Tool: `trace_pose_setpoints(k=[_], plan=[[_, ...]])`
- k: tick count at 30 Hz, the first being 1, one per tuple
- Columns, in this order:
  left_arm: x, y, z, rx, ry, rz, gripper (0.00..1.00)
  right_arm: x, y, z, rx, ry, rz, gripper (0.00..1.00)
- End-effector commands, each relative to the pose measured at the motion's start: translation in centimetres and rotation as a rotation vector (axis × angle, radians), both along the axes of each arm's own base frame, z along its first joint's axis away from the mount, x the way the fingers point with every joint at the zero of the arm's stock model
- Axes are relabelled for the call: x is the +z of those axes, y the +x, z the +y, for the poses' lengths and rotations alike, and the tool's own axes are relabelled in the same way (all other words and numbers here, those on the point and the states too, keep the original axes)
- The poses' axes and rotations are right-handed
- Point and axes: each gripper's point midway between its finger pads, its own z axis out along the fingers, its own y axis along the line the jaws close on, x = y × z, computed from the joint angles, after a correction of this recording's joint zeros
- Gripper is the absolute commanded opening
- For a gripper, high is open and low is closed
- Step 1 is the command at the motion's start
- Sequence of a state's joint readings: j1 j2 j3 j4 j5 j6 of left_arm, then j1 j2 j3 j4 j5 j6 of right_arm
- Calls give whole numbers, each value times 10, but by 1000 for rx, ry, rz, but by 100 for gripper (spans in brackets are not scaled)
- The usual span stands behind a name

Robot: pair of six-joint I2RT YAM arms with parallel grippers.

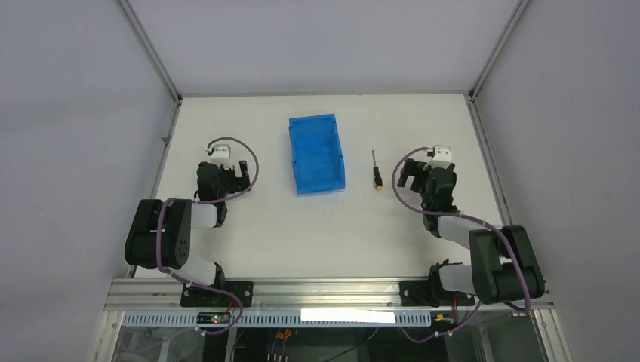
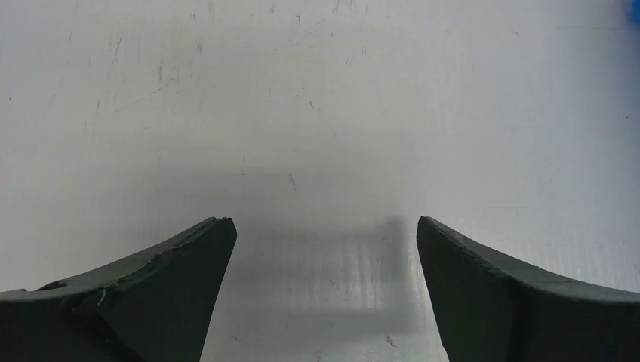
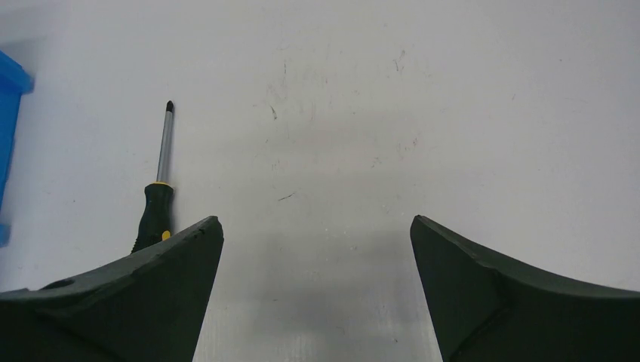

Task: Put the screwdriver in the bin
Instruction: Pick up the screwdriver from the center of the board.

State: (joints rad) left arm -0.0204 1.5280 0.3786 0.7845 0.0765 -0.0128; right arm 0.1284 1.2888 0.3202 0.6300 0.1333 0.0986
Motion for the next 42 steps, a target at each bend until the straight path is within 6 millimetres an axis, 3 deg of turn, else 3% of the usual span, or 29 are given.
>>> trace_pose_setpoints(k=[1,13,21,27,42], plan=[[14,4,0,11,0,-50,99,19,13,0,-1,7,-56,99],[14,4,0,12,1,-47,99,9,15,-8,-60,5,25,99],[14,4,0,12,0,-49,99,31,16,-15,-100,-10,41,99],[14,4,0,12,0,-48,99,78,19,-15,-98,-29,49,99],[14,4,0,12,1,-47,99,240,13,-18,-73,-74,-47,99]])
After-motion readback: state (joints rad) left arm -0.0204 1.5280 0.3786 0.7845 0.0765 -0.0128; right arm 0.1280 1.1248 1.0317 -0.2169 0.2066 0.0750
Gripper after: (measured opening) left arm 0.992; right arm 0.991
